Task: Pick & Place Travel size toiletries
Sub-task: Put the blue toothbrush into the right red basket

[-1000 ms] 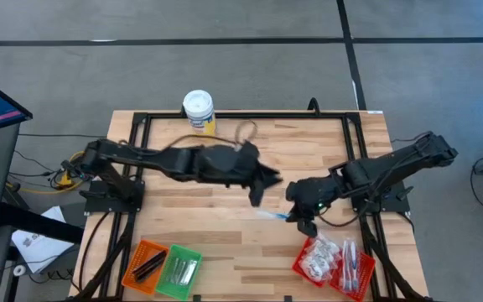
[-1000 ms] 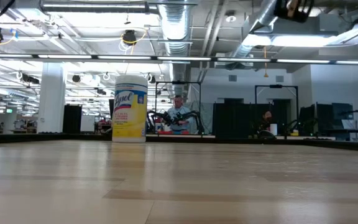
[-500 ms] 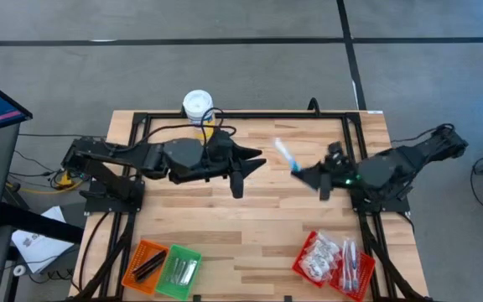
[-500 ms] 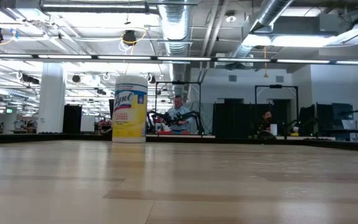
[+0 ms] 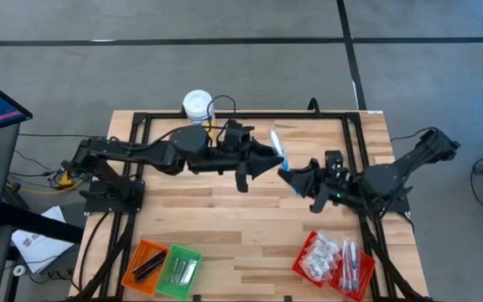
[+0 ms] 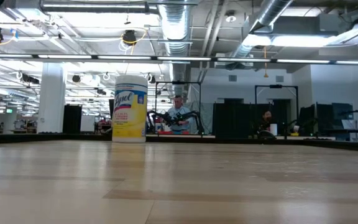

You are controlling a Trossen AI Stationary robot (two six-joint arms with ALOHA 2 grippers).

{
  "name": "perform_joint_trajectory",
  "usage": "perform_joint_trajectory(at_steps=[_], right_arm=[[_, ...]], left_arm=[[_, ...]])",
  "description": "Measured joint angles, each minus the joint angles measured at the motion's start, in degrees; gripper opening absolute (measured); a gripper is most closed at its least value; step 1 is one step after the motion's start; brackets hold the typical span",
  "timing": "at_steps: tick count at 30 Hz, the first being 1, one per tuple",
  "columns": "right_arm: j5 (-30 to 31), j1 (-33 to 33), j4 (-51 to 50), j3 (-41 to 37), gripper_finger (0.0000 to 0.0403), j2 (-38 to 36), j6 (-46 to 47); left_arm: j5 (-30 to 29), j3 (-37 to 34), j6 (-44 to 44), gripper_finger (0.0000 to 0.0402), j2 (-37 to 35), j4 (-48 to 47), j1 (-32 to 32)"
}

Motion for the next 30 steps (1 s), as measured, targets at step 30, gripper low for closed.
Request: perform_joint_trajectory(at_steps=[30], right_arm=[[-24.95,-4.48,-3.71,-0.09,0.0147,-0.04,17.04]], left_arm=[[13.53,0.02,-4.97,0.001,-0.02,-7.14,-2.28]])
